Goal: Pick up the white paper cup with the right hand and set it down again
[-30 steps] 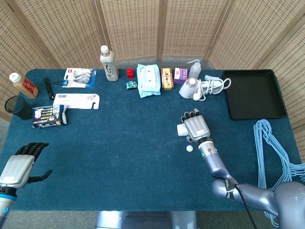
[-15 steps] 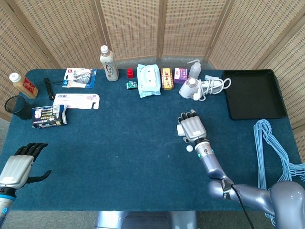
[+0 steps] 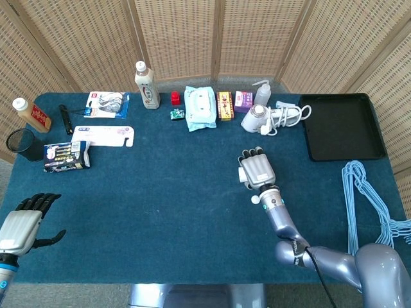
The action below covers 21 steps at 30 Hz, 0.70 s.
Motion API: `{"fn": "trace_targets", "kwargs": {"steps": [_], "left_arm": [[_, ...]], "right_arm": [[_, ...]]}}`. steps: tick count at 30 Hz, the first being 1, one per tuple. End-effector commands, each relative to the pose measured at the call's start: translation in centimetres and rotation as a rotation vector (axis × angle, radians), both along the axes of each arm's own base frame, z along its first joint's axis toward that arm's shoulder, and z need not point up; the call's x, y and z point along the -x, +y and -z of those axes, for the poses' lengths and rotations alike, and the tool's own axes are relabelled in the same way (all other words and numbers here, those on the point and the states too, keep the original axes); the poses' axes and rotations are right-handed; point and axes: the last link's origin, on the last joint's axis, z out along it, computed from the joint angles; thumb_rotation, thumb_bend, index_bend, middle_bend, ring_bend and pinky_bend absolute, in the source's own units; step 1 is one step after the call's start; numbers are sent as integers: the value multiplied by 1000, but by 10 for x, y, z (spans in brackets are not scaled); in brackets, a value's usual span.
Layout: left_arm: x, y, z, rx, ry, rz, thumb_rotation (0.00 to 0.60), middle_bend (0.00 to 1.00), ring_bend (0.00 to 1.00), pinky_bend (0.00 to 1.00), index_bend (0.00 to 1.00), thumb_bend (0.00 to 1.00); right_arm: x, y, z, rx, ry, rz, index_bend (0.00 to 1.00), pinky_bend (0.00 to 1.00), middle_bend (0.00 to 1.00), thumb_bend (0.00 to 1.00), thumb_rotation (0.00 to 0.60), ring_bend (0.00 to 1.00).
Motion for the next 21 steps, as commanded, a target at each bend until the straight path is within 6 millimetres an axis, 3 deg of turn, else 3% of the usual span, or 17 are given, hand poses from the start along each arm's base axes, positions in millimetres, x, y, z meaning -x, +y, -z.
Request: {"fn": "trace_targets", "kwargs": {"steps": [1, 10, 21], "left_arm": [[0, 0, 0, 2, 0, 2, 339, 174, 117, 156, 119, 249], [-2, 2, 2, 8, 1, 4, 330, 175, 117, 156, 118, 248], [-9, 5, 4, 16, 9, 21, 333, 174, 117, 157, 118, 250]], "right_arm": [[-1, 0, -7, 10, -80, 28, 487, 169, 272, 257, 566, 253], [6, 6, -43, -13, -493, 227, 491, 167, 284, 257, 566, 266], [20, 30, -41, -118, -855, 380, 489, 149, 289, 251, 565, 268]]}}
